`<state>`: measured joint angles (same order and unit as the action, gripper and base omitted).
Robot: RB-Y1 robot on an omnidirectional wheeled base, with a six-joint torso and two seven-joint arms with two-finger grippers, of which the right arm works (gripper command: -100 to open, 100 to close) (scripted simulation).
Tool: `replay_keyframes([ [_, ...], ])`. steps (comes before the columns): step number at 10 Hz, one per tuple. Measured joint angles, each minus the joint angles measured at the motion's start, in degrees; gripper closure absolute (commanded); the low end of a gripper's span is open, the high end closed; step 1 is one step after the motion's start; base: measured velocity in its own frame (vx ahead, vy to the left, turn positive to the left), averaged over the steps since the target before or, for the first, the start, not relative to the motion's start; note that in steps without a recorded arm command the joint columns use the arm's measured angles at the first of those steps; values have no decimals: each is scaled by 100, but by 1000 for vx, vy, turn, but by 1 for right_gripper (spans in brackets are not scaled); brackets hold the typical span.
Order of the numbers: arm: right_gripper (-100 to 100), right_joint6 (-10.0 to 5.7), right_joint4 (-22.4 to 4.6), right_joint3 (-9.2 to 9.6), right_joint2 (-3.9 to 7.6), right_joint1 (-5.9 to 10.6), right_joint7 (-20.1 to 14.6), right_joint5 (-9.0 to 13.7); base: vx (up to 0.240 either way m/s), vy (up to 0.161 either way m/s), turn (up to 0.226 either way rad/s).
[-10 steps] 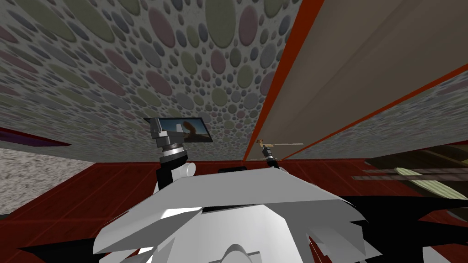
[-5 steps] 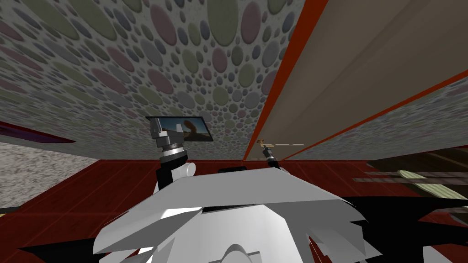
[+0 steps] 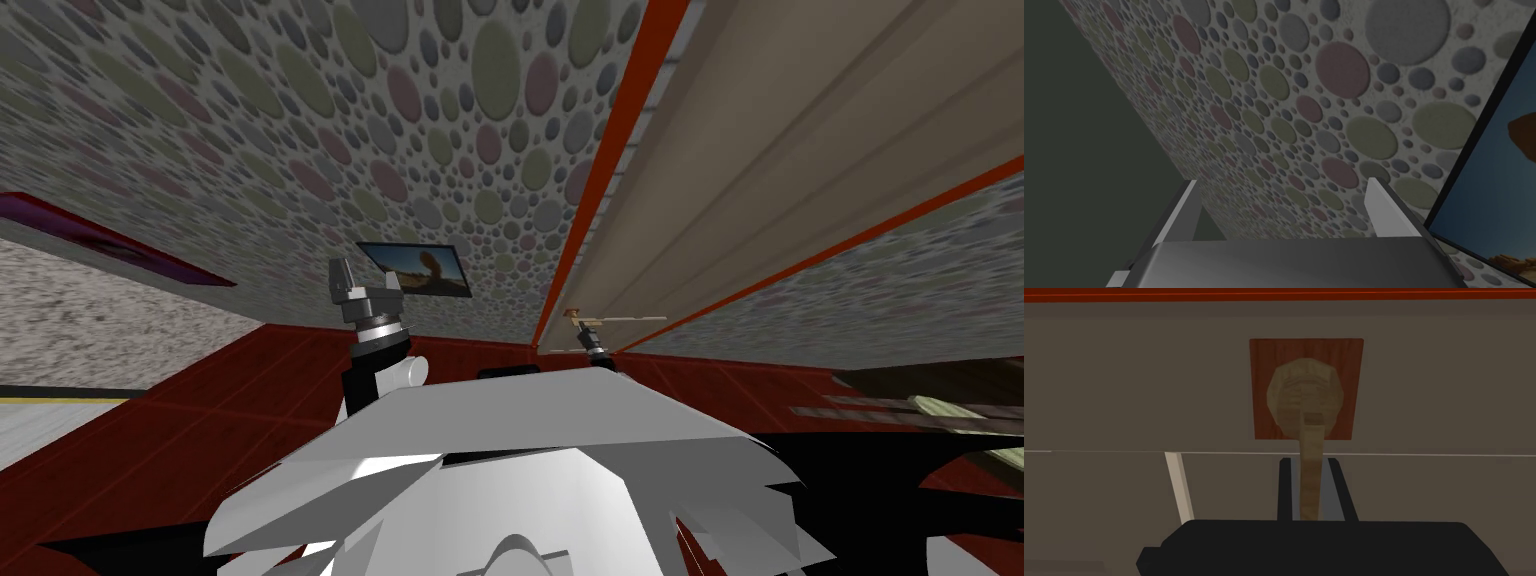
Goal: Pull the door open
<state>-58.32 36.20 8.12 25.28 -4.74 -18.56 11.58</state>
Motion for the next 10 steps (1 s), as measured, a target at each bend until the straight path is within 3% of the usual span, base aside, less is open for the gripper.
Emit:
replay_keyframes([
  [2,100,-257,-177,94,84,-66,-118,-19,-158,-68,150],
  [3,100,-304,-93,128,133,-163,-160,-20,-199,-68,126],
  [6,100,-503,-213,210,200,-204,-244,-30,-164,-56,155],
  [7,100,-567,-138,234,253,-304,-271,-14,-190,-81,127],
  [10,100,-827,-297,342,299,-392,-341,-17,-135,-60,138],
])
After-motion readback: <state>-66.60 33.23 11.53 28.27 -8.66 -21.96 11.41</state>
